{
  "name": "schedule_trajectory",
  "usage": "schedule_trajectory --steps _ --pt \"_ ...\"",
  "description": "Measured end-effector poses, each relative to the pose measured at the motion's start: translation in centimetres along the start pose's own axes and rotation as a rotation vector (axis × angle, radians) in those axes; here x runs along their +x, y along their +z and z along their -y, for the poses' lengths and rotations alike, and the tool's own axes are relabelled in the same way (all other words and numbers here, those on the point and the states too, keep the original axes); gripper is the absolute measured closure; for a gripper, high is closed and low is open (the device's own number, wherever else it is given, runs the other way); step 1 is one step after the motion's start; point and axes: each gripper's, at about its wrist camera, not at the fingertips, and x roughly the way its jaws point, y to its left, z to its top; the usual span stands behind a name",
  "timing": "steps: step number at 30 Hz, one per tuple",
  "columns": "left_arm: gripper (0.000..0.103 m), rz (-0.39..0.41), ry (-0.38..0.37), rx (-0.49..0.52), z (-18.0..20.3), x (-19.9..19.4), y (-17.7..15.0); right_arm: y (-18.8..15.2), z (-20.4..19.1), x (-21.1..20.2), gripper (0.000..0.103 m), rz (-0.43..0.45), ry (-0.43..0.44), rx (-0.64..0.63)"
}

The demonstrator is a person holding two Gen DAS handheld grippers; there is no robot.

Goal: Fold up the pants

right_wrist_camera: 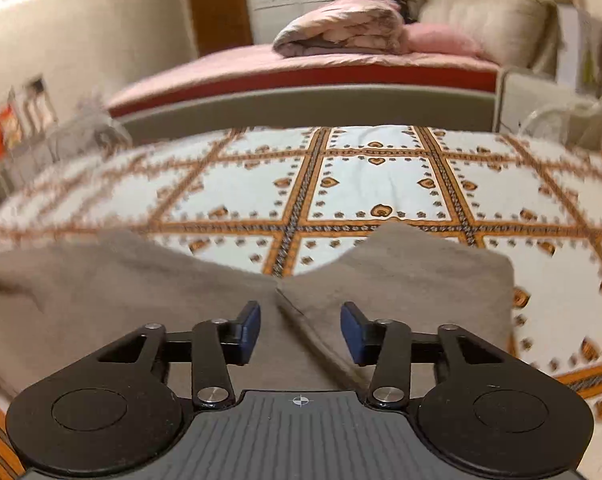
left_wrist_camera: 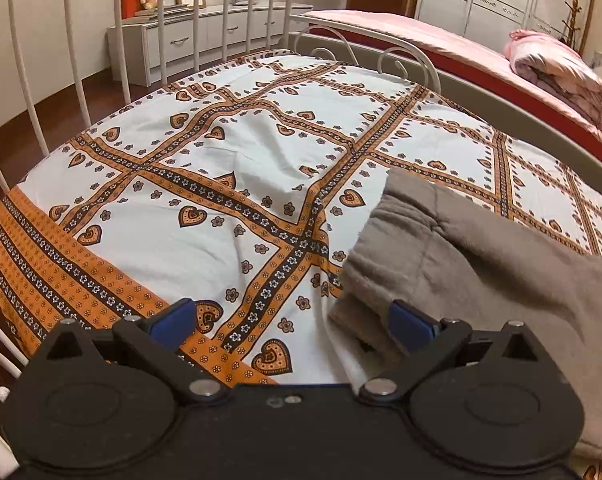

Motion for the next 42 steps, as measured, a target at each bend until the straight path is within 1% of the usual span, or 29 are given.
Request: schedule_trajectory --steps 4,8,11,12,14,17,20,21,22,23,24,25,28,30,32,34,36,40,42 --pt "0.007 0.0 0.009 -0.012 0.3 0.4 0.3 -1.1 -0.6 1.5 0.056 -0.029 -0.042 -0.137" --pt "0.007 -0.01 0.03 -0.014 0.6 0.7 0.4 -1.4 -1.4 3.3 0.056 -0.035 -0.053 -0.205" --pt "0.007 -0.011 0.031 -0.013 0.6 0.8 0.3 -1.5 -1.8 4.9 0.056 -0.06 -0.069 -0.248" --pt "0.007 -0.012 0.032 -0.013 0.5 0.8 0.3 -1.4 -1.7 5.6 0.056 -0.075 -0.068 -0.252" --pt "0.007 -0.018 0.028 -0.011 0.4 0.9 0.3 -1.5 -1.9 7.2 0.056 -0.113 -0.112 -0.27" --pt "0.006 -0.023 0.028 -0.003 0.2 1.1 0.4 -1.2 -1.6 8.0 0.056 -0.112 -0.129 -0.259" --pt "0.006 -0.024 0.024 -0.004 0.1 1.2 0.5 -0.8 -0.9 8.4 0.056 -0.116 -0.126 -0.212" --pt "0.006 -0.025 0.024 -0.001 0.3 1.3 0.5 -0.7 -0.8 8.4 0.058 -0.116 -0.125 -0.206" --pt "0.006 -0.024 0.028 0.002 0.4 1.3 0.6 -0.5 -0.7 8.3 0.065 -0.114 -0.124 -0.194" --pt "0.007 -0.021 0.031 0.003 0.5 1.3 0.6 -0.3 -0.4 8.0 0.078 -0.106 -0.106 -0.168" --pt "0.007 -0.019 0.031 0.001 0.5 1.3 0.7 0.1 0.1 7.4 0.087 -0.085 -0.086 -0.112" --pt "0.007 -0.019 0.031 -0.003 0.5 1.3 0.7 0.6 0.9 6.6 0.087 -0.06 -0.073 -0.043" --pt "0.007 -0.017 0.027 -0.01 0.4 1.3 0.8 1.4 3.9 3.9 0.088 0.035 0.009 0.176" --pt "0.006 -0.019 0.027 -0.01 0.4 1.3 0.8 1.9 5.5 2.0 0.088 0.098 0.055 0.265" --pt "0.006 -0.018 0.026 -0.011 0.4 1.2 0.8 2.2 6.4 0.4 0.088 0.141 0.133 0.325" --pt "0.006 -0.018 0.029 -0.006 0.4 1.0 0.8 2.6 6.0 -1.0 0.088 0.178 0.21 0.326" --pt "0.006 -0.016 0.031 -0.005 0.4 0.8 0.8 3.2 4.4 -2.1 0.088 0.205 0.282 0.293" --pt "0.006 -0.02 0.036 -0.004 0.2 0.2 0.6 3.7 -1.4 -2.6 0.088 0.217 0.431 0.202" --pt "0.006 -0.022 0.043 0.003 0.0 0.0 0.4 3.5 -4.9 -2.1 0.088 0.193 0.489 0.14"
